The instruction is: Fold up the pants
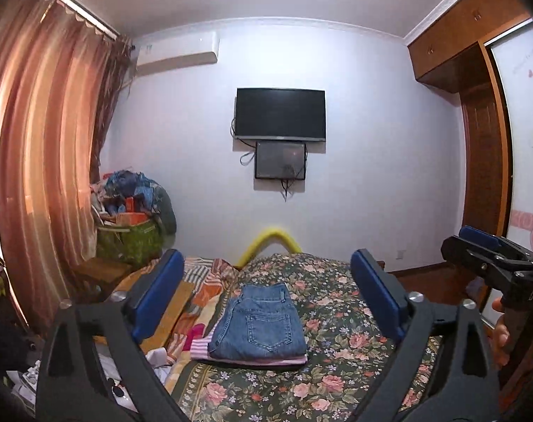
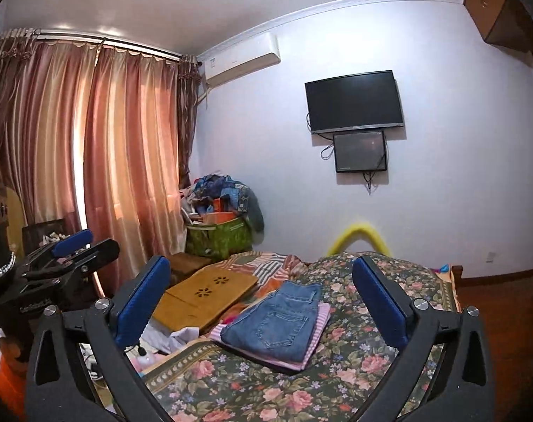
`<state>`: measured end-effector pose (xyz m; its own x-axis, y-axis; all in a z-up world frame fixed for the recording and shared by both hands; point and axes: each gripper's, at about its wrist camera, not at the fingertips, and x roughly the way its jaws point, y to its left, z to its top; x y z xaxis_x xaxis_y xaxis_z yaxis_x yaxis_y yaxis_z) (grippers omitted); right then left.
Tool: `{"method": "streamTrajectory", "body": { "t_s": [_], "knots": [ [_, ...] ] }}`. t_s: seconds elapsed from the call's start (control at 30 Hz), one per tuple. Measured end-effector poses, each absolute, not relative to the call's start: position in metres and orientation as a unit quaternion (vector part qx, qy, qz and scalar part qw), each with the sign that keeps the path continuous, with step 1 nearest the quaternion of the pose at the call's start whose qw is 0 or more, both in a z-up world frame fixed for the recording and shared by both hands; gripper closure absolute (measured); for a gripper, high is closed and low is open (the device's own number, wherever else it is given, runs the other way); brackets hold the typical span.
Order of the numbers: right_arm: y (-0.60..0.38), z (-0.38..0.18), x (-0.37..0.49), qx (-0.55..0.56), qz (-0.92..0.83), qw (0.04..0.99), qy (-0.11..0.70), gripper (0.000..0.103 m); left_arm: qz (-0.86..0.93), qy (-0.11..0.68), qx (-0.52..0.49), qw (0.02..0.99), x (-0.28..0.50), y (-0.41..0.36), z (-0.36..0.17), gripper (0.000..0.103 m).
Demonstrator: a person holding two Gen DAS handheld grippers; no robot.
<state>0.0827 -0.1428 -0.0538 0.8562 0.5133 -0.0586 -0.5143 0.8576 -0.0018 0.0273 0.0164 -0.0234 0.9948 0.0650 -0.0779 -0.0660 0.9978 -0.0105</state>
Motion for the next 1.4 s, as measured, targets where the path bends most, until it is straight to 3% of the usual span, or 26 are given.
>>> {"method": "streamTrajectory", "body": {
  "t_s": [1.4],
  "knots": [
    [-0.146,-0.064,0.071,-0.006,0.234,0.972,0.025,0.000,0.022,0.057,-0.024,0.998,0.048,0.018,-0.045,0.000]
  ]
}}
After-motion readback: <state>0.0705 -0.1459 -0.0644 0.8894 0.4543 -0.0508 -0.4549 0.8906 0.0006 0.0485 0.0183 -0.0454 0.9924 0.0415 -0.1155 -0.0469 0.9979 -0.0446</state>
